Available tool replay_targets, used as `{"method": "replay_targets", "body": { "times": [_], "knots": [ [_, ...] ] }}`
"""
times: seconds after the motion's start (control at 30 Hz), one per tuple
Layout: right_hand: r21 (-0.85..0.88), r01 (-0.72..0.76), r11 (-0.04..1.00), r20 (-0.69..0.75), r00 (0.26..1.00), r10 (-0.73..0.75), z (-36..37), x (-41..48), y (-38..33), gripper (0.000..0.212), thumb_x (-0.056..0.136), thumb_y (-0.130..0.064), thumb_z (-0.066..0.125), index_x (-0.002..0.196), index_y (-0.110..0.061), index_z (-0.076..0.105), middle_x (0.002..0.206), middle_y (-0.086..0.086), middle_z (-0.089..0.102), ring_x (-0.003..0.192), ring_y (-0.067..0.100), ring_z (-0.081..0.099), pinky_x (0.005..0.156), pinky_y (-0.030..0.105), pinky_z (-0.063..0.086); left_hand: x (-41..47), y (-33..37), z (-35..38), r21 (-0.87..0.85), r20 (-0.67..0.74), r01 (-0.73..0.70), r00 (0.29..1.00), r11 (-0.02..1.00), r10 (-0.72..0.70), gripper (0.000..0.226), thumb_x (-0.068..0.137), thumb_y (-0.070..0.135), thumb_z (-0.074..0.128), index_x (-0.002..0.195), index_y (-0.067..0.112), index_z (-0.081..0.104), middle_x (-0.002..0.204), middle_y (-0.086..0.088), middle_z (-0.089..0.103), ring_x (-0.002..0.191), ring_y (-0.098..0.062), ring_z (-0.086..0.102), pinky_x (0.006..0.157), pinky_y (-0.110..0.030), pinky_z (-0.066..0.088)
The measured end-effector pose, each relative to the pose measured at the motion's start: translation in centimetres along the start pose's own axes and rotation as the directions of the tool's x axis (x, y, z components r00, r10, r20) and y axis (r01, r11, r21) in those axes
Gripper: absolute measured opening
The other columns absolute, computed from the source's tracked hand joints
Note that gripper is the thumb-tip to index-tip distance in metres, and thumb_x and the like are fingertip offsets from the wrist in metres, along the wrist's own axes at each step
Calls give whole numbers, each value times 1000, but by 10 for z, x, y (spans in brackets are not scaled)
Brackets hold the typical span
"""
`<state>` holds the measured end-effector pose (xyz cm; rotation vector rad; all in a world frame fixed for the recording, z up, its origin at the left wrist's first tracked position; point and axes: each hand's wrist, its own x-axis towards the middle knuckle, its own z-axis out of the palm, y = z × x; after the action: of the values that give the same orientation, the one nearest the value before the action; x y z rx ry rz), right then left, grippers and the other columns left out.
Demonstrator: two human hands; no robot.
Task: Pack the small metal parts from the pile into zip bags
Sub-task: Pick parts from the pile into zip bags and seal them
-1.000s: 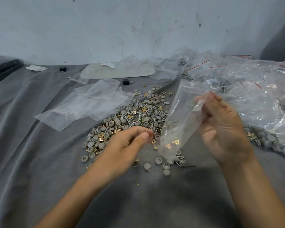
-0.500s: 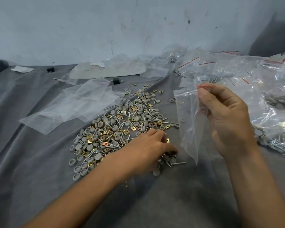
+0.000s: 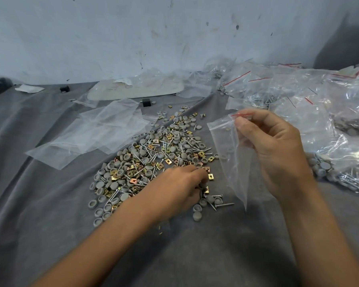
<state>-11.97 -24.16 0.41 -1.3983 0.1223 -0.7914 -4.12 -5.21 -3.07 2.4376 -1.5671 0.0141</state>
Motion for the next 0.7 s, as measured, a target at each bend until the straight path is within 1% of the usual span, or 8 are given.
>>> {"method": "replay_targets", "body": {
  "times": [0.07, 0.17, 0.27, 0.37, 0.47, 0.57, 0.63, 0.7],
  "knots": [
    [-104, 40, 994, 56, 998, -34, -1, -2, 0, 9, 90, -14, 75, 97, -20, 76, 82, -3, 74, 75, 4, 63, 69, 16, 52, 2, 1, 0, -6, -17, -7, 1000, 1000, 7, 25, 98, 28, 57, 123, 25, 57, 116, 7, 61, 100, -20, 64, 85, -40, 52],
    [-217, 84, 972, 137, 989, -55, -5, -3, -1, 15, 92, -13, 74, 101, -25, 76, 92, 4, 75, 82, 8, 66, 76, 23, 54, 5, 0, 1, 27, -41, -23, 999, 999, 24, 22, 101, 31, 53, 121, 23, 59, 111, 6, 63, 96, -21, 65, 82, -40, 53],
    [-329, 106, 938, 200, 979, -41, -10, -2, -1, 20, 94, -14, 72, 109, -27, 76, 94, -4, 76, 82, 6, 66, 77, 24, 53, 2, -2, 1, -24, -79, -2, 997, 1000, 0, 20, 97, 28, 56, 114, 22, 66, 105, 7, 66, 92, -16, 65, 83, -35, 52],
    [-420, 118, 900, 263, 965, -3, -11, -2, -1, 23, 93, -15, 73, 111, -30, 76, 96, -11, 74, 84, -1, 65, 77, 17, 50, -9, -6, -2, -102, -131, 77, 987, 992, -91, 17, 92, 24, 63, 105, 23, 73, 100, 11, 71, 88, -5, 66, 83, -24, 54],
    [-456, 106, 884, 287, 957, 33, -6, -5, 0, 25, 93, -17, 73, 111, -34, 75, 98, -11, 75, 89, 1, 67, 81, 21, 51, -21, -13, -9, -165, -159, 157, 970, 974, -183, 10, 89, 24, 67, 95, 28, 75, 81, 22, 65, 74, 8, 59, 69, -6, 44],
    [-453, 92, 886, 332, 940, 72, 0, -8, -1, 23, 92, -18, 74, 109, -33, 76, 98, -10, 75, 91, 5, 69, 82, 24, 53, -33, -21, -16, -312, -136, 251, 943, 916, -304, 8, 86, 25, 72, 88, 32, 74, 73, 21, 65, 72, 4, 62, 65, -10, 46],
    [-463, 108, 880, 402, 910, 101, 4, -11, -1, 21, 91, -17, 74, 107, -31, 77, 97, -12, 75, 93, 3, 68, 84, 18, 50, -41, -25, -19, -450, -123, 277, 923, 849, -366, 10, 85, 22, 76, 84, 32, 74, 71, 17, 68, 67, 0, 63, 63, -19, 52],
    [-473, 128, 872, 457, 882, 118, 11, -16, 1, 22, 90, -14, 75, 107, -28, 77, 98, -12, 76, 99, -1, 67, 85, 10, 45, -49, -27, -22, -583, -137, 264, 900, 768, -413, 11, 85, 18, 78, 85, 28, 76, 72, 12, 70, 64, -1, 62, 61, -21, 52]
  ]
}}
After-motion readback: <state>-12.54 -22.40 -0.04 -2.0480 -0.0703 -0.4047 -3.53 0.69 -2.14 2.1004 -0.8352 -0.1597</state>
